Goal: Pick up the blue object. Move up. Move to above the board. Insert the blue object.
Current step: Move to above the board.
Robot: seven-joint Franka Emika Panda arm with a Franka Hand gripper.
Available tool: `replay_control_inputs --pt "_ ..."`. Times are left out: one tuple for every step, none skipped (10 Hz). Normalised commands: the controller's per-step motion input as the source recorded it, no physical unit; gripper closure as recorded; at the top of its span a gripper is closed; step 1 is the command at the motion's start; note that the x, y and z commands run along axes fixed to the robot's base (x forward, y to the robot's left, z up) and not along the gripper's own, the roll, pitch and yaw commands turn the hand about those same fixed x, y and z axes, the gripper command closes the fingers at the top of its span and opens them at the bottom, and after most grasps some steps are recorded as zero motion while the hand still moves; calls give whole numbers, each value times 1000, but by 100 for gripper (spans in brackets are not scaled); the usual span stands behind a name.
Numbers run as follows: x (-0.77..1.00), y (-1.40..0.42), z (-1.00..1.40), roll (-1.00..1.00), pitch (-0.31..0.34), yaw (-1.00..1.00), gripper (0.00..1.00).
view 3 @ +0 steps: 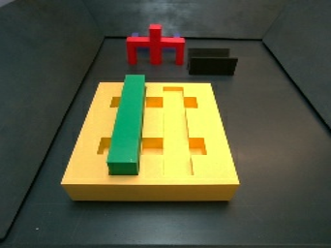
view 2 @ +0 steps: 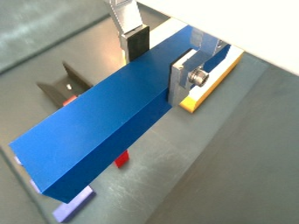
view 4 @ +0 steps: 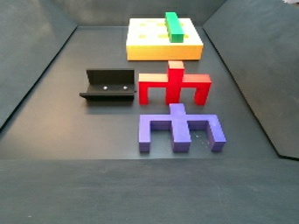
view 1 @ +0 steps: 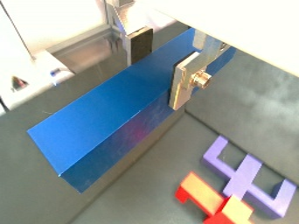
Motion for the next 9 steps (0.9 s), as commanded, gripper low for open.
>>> replay_control_inputs --pt "822 -1400 229 -38 124 -54 100" --pt "837 -1400 194 12 138 -45 100" --pt "875 -1400 181 50 207 6 100" --pt "901 -1400 194 -28 198 -7 100" --pt "900 -1400 203 -4 183 3 100" --pt "901 -1400 205 16 149 9 100" --pt "936 -1400 208 15 143 10 100" --pt "1014 -1400 218 50 165 9 100" --pt "491 -626 102 84 184 10 100"
